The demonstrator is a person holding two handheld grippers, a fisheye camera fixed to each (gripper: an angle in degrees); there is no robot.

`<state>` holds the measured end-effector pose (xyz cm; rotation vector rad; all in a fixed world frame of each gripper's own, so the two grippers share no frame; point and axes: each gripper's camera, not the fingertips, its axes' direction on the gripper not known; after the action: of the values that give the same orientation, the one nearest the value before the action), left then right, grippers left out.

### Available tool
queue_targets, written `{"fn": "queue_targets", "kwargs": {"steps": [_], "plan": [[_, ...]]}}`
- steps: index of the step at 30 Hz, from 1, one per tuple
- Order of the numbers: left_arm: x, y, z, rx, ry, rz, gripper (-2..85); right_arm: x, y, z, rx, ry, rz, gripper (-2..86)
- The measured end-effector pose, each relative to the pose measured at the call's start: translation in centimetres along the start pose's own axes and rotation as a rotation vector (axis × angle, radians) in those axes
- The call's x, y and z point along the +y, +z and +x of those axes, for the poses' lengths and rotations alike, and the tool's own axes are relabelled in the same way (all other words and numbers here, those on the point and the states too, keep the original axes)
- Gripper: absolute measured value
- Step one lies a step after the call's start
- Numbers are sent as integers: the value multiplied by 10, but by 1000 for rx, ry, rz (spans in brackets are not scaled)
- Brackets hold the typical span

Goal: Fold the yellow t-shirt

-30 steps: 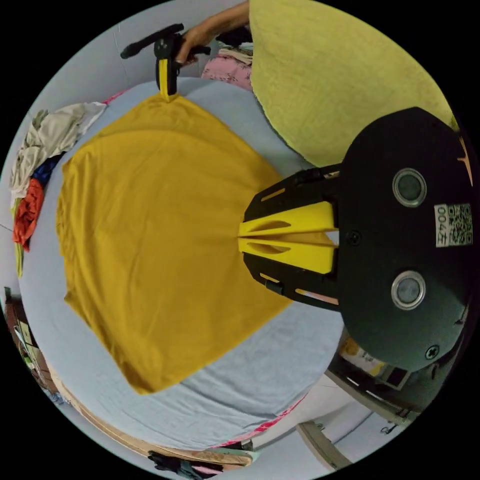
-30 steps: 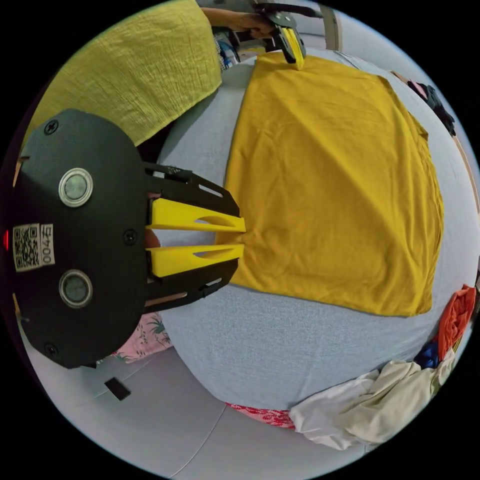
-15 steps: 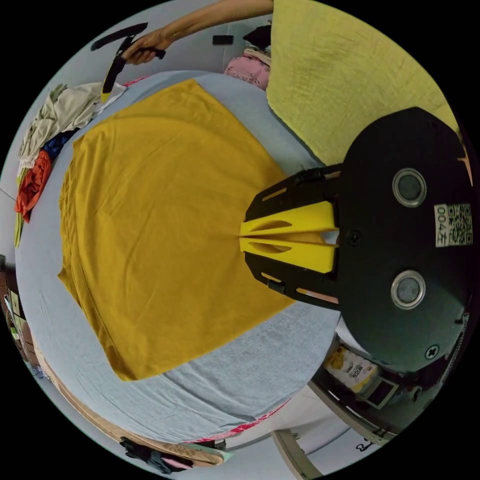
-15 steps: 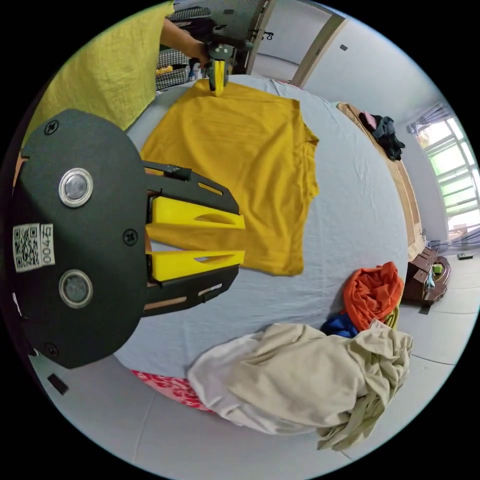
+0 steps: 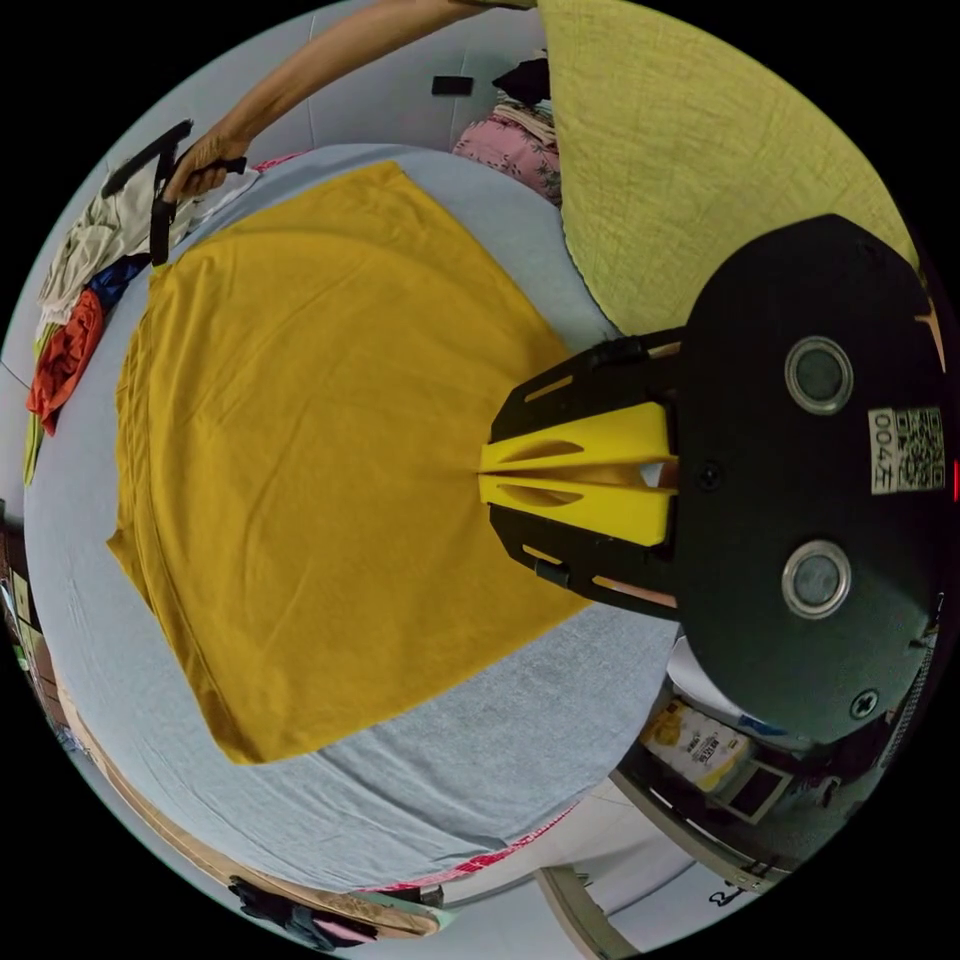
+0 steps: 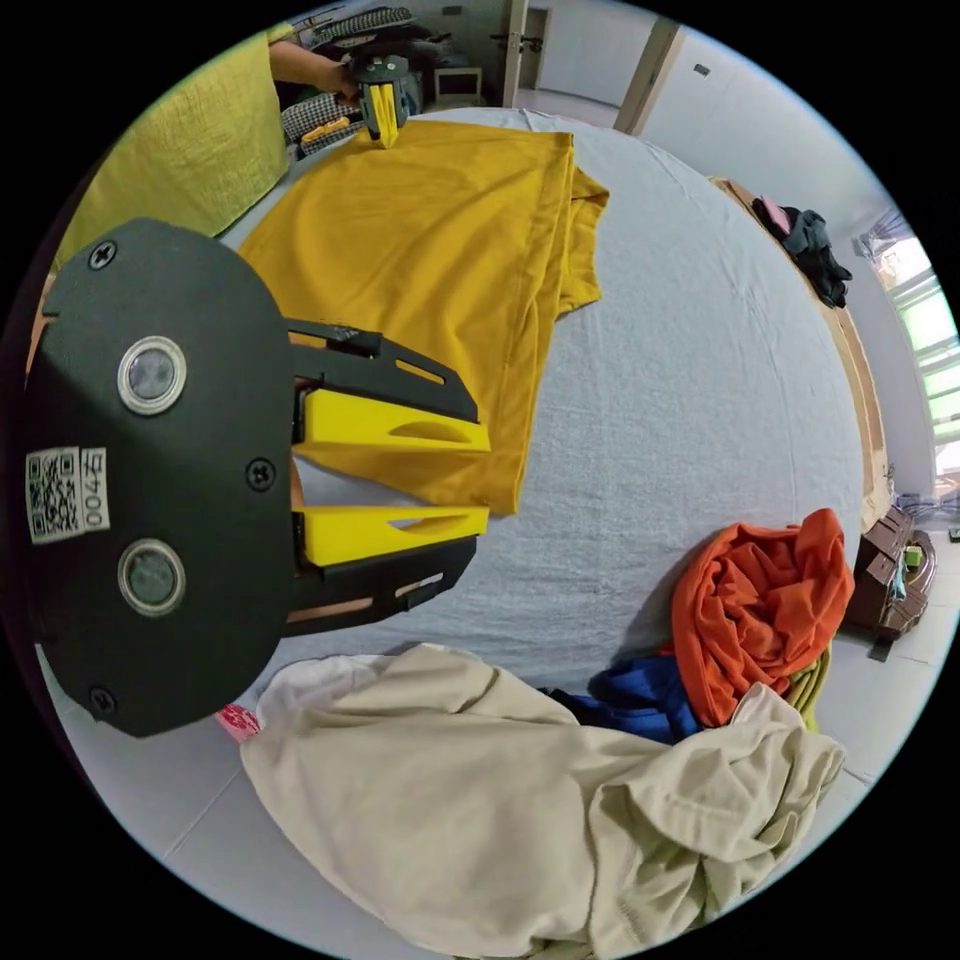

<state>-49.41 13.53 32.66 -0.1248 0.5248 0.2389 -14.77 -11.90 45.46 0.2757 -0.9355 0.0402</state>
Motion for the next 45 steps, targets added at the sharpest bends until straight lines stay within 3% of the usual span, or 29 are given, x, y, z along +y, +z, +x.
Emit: {"fn": "queue_targets", "kwargs": {"steps": [7,13,18,25,28,31,40,45], "plan": [[-4,10,-1,40,-11,4,4,1,-23,13,19,47,91,8],[-9,17,0,58,-18,6,4,3,-17,32,-66,145,41,25],[-15,23,2,72,-26,5,4,20,-48,35,-50,205,126,52],[-24,29,8,66,-31,9,4,94,-77,-46,-218,-6,36,53],[-28,32,13,52,-34,11,4,141,-68,-89,-130,-95,-12,52],[-32,34,17,46,-41,15,4,177,-60,-92,-13,-22,-26,54],[-44,39,26,60,-82,26,3,318,-58,-11,-352,349,37,89],[-49,42,40,12,-92,41,3,344,-55,-13,-365,354,63,91]]}}
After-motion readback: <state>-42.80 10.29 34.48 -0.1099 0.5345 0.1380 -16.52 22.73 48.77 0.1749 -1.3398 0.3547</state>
